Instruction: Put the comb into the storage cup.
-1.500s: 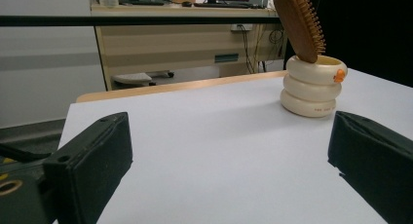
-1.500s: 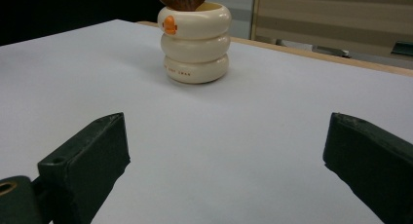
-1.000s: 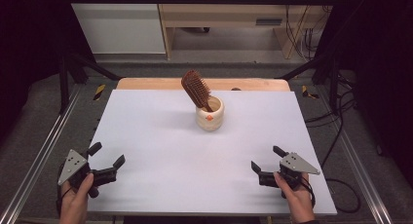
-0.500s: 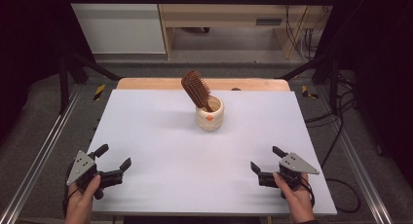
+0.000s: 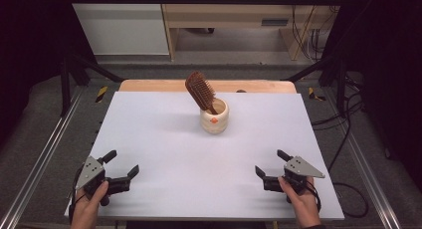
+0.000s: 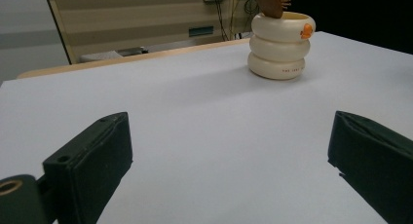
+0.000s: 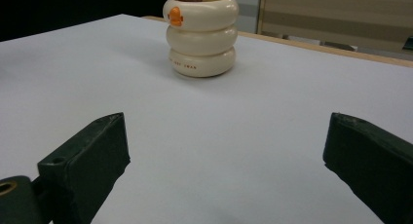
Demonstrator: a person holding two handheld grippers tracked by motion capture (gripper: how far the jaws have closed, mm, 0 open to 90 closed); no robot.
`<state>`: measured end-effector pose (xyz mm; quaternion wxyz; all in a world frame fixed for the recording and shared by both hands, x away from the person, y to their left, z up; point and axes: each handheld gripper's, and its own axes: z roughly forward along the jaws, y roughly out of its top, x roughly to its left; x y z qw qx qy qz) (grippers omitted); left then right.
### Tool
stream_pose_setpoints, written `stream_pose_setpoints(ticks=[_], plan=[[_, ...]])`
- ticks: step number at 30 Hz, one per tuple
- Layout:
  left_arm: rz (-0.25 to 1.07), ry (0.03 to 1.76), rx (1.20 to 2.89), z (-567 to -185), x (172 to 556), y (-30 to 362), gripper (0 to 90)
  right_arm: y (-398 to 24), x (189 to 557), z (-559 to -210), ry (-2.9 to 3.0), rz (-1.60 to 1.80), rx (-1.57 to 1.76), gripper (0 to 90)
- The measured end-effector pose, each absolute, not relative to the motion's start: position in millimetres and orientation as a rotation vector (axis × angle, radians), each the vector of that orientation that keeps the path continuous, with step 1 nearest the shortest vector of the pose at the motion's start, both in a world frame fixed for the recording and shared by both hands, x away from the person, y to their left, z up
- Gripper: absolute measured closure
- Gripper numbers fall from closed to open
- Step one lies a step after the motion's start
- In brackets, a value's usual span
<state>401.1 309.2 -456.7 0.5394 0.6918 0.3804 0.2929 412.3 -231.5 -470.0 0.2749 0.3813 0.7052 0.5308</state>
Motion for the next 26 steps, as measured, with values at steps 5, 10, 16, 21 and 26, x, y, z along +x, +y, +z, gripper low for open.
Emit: stream_pose_setpoints(ticks=[5, 10, 16, 21, 26], plan=[[0.684, 0.893, 1.664, -459.1, 400.7, 304.3, 2.3, -231.1, 413.3, -470.5, 1.899, 1.428, 1.022, 3.1], [0.672, 0.882, 1.676, -460.6, 400.0, 298.9, 2.3, -229.4, 414.1, -471.0, 1.9, 1.432, 1.015, 3.1], [0.671, 0.885, 1.654, -459.7, 398.3, 297.5, 2.5, -226.9, 416.0, -471.7, 1.894, 1.444, 0.986, 3.1], [0.698, 0.886, 1.602, -454.0, 393.3, 305.2, 2.6, -225.7, 418.4, -472.3, 1.879, 1.471, 0.977, 3.2], [0.735, 0.881, 1.555, -447.8, 389.3, 311.0, 2.4, -224.2, 419.6, -471.1, 1.871, 1.487, 0.974, 4.0]])
